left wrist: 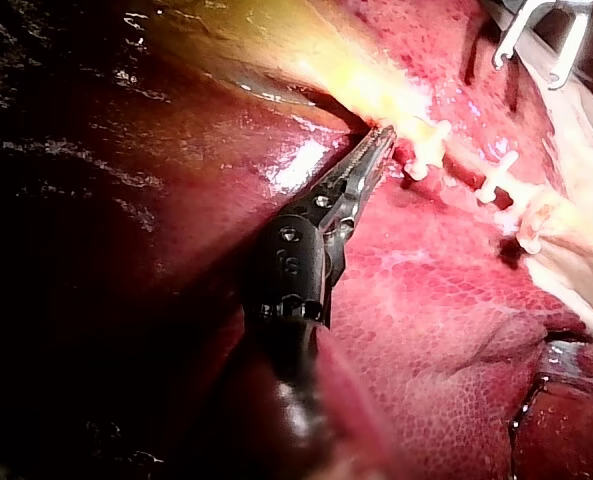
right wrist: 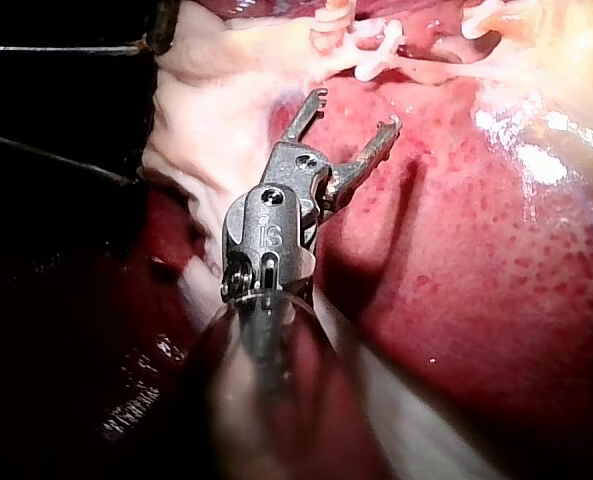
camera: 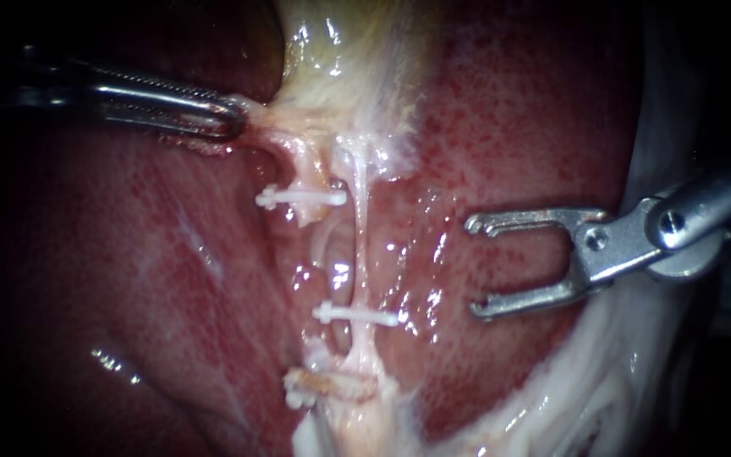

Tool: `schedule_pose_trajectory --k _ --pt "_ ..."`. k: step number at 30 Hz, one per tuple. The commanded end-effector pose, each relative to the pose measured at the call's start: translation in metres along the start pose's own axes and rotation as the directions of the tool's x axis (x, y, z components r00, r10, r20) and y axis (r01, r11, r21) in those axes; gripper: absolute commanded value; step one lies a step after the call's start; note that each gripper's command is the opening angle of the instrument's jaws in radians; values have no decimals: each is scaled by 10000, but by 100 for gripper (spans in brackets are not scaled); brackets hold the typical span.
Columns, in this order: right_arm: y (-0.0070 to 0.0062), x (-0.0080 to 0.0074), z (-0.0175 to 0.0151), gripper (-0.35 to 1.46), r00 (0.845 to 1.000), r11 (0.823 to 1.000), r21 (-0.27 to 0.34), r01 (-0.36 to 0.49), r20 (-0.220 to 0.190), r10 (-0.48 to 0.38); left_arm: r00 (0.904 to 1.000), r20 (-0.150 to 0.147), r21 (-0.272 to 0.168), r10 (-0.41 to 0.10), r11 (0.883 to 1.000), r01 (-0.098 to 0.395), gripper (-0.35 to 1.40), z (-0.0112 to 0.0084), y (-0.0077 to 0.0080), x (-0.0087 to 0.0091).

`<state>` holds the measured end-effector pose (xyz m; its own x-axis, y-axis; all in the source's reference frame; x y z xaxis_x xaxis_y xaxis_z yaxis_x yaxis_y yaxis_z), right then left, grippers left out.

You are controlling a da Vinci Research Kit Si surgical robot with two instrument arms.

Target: Going back first clip right tube

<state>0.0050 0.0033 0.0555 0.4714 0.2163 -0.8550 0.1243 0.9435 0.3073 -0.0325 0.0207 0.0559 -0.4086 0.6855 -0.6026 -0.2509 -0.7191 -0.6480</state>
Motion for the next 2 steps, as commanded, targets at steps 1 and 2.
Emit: schedule_pose_trajectory --k 1,2 --pt "0 0 1 50 10000 10000 0 1 -4 -1 10000 -1 1 -9 10000 9 -35 -2 1 1" --pt "0 0 2 50 10000 10000 -14 0 -31 0 10000 1 -12 -15 10000 15 -35 -4 1 3"
